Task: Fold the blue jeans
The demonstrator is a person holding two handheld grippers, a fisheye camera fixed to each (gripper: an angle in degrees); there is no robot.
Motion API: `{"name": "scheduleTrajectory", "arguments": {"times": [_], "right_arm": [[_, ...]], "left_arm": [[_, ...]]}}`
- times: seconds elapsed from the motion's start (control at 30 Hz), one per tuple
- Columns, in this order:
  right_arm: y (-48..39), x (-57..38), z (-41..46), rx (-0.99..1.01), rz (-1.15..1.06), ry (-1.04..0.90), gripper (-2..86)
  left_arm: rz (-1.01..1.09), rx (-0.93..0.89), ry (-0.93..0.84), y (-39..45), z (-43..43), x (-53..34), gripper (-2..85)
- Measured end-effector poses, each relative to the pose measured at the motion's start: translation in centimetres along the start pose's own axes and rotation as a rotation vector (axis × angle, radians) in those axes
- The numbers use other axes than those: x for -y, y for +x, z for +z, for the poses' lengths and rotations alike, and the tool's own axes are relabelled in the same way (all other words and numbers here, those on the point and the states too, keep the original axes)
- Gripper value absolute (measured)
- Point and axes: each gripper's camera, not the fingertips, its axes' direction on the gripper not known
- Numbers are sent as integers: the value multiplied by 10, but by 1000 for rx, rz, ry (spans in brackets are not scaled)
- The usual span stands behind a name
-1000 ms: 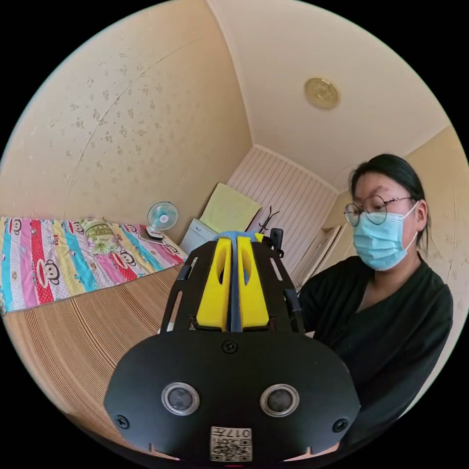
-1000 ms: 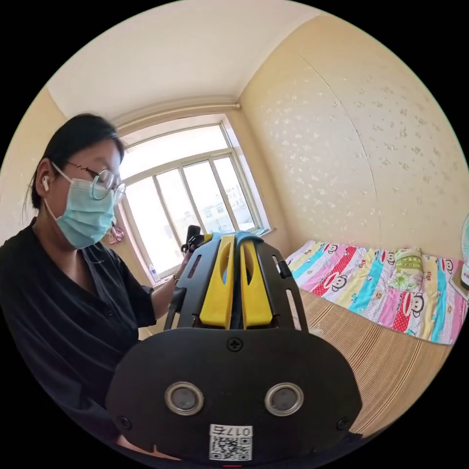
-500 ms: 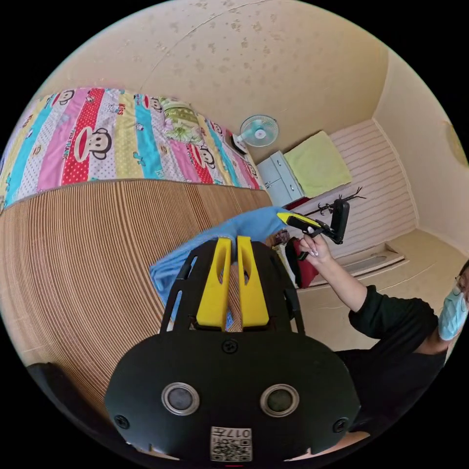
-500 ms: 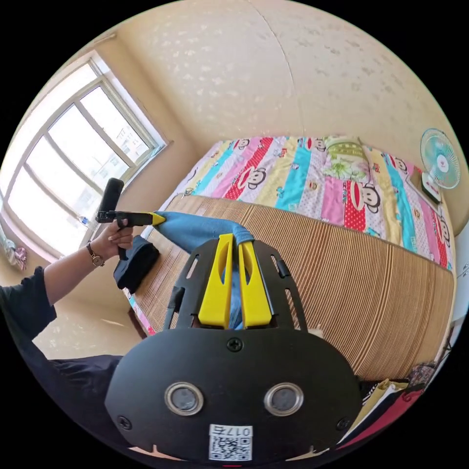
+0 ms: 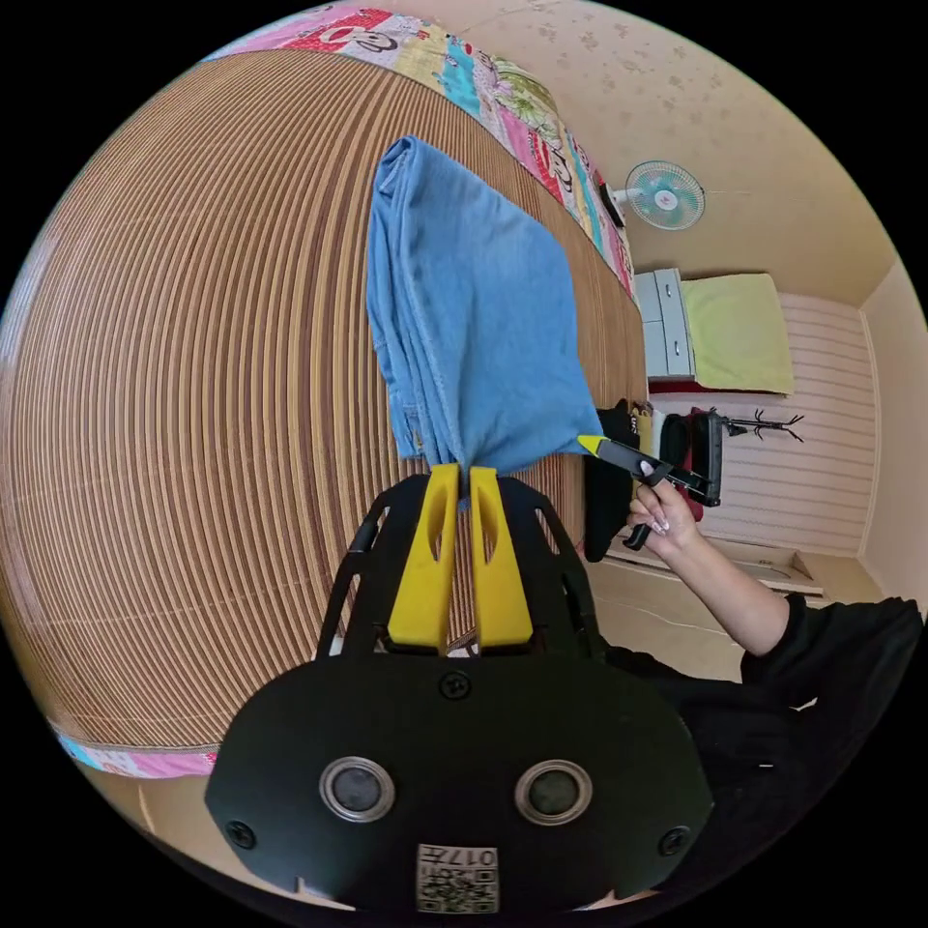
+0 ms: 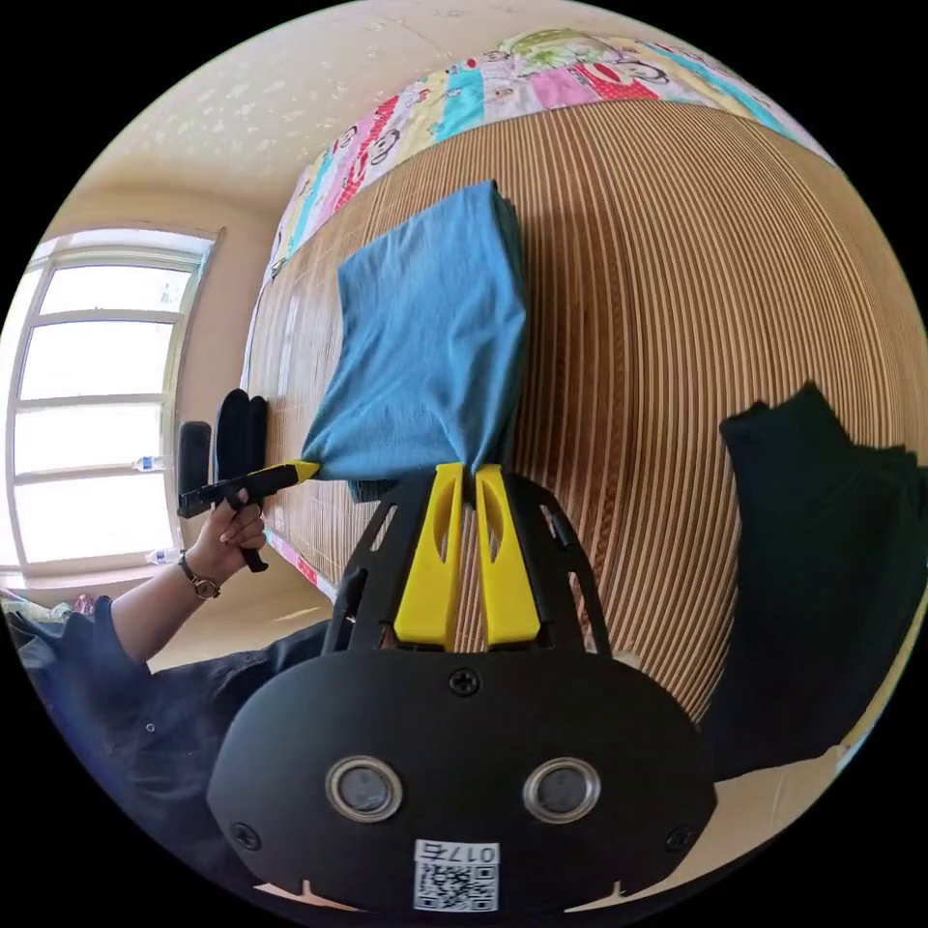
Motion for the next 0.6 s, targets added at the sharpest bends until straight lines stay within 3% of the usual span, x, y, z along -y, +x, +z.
{"name": "scheduleTrajectory", "arguments": {"times": [0.1,0.33,0.53,0.6], "right_arm": [[36,-14,-3,82,104,-5,51],[112,-5,-47,422,264,198,141],[131,24,-40,437,235,89,159],[131,24,-34,424,237,7,158]], "left_arm": [[-31,-31,10,-20,-13,3,40],[-109,-198,158,-63,-54,39,114],[-67,-172,-1,-76,-33,80,137],[-7,-66,-105,-71,-19,84,136]]}}
